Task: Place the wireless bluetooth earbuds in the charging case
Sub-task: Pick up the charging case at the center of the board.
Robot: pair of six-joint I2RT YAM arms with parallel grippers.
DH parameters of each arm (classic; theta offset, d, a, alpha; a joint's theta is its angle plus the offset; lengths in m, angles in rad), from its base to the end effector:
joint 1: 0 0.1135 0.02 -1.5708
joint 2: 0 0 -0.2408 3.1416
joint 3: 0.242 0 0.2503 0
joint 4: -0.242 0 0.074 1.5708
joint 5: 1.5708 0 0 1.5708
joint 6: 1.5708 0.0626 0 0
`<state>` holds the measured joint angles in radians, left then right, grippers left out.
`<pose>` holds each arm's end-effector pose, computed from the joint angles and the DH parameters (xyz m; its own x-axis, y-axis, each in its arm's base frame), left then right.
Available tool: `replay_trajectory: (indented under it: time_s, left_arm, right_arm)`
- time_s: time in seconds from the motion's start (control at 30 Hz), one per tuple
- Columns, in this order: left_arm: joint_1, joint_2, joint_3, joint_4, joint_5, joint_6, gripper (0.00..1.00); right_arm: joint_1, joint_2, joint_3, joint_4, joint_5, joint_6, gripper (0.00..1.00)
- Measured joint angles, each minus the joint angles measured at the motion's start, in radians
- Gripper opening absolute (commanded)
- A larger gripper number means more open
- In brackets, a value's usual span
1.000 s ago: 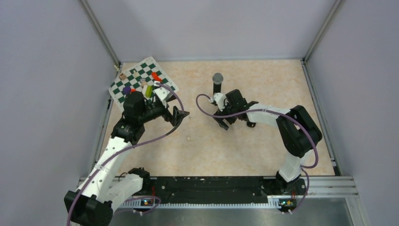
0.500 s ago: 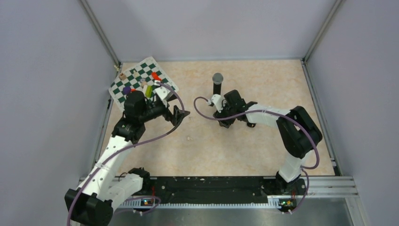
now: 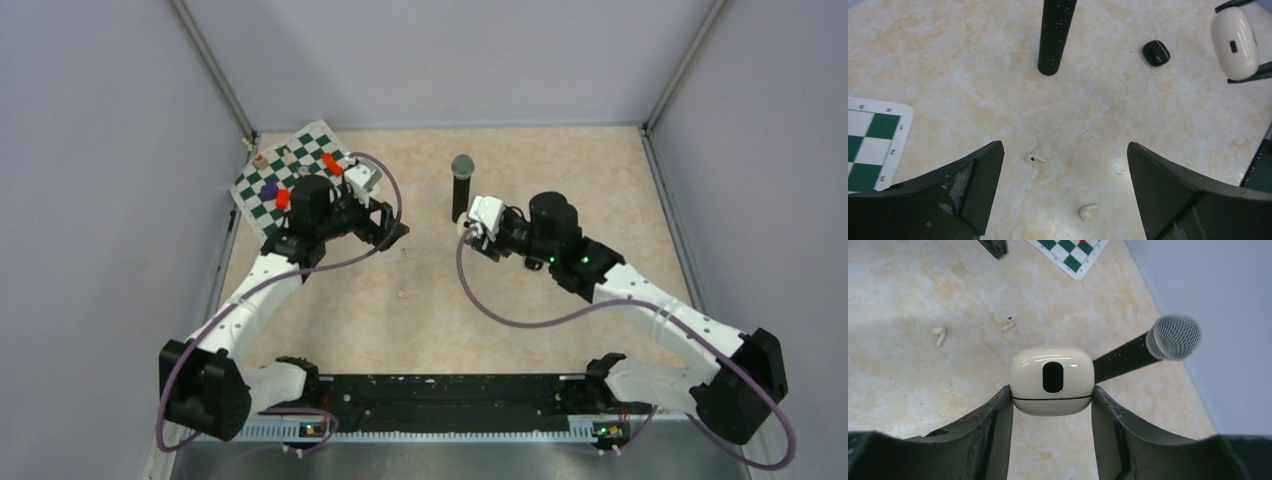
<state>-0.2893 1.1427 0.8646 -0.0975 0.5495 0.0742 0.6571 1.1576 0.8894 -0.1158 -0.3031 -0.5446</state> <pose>0.2674 -0.1137 0.2768 -0.2981 0.1547 -0.9419 0.7331 0.6691 -0.1221 0.2242 0.1965 0.2774 0.1618 -0.4996 -0.8510 -0.8397 0.3832 -0.3847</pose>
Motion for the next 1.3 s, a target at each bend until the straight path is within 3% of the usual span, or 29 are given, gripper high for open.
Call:
replay_trajectory:
  time_s: [0.13,0.5,0.87,1.3]
  left_arm:
    - [-0.004,0.089,0.072,-0.038,0.079,-0.031,0.99]
    - [-0.126,0.207,0.2,-0.103,0.295,-0.032,0.99]
    - [-0.186,0.355,0.262,-0.204,0.372,0.0,0.97]
    - [-0.227,0.362,0.283,-0.229,0.441,0.031,0.86]
  right_arm:
    - [0.081,-0.09,-0.066,0.07,0.042,-0.088,0.28]
    - [0.185,-0.111,-0.243,0.199,0.206,-0.267,0.27]
    - [0.221,-0.141,-0.264,0.261,0.222,-0.317,0.27]
    - [0.264,-0.126,-0.286,0.292,0.227,-0.336,0.27]
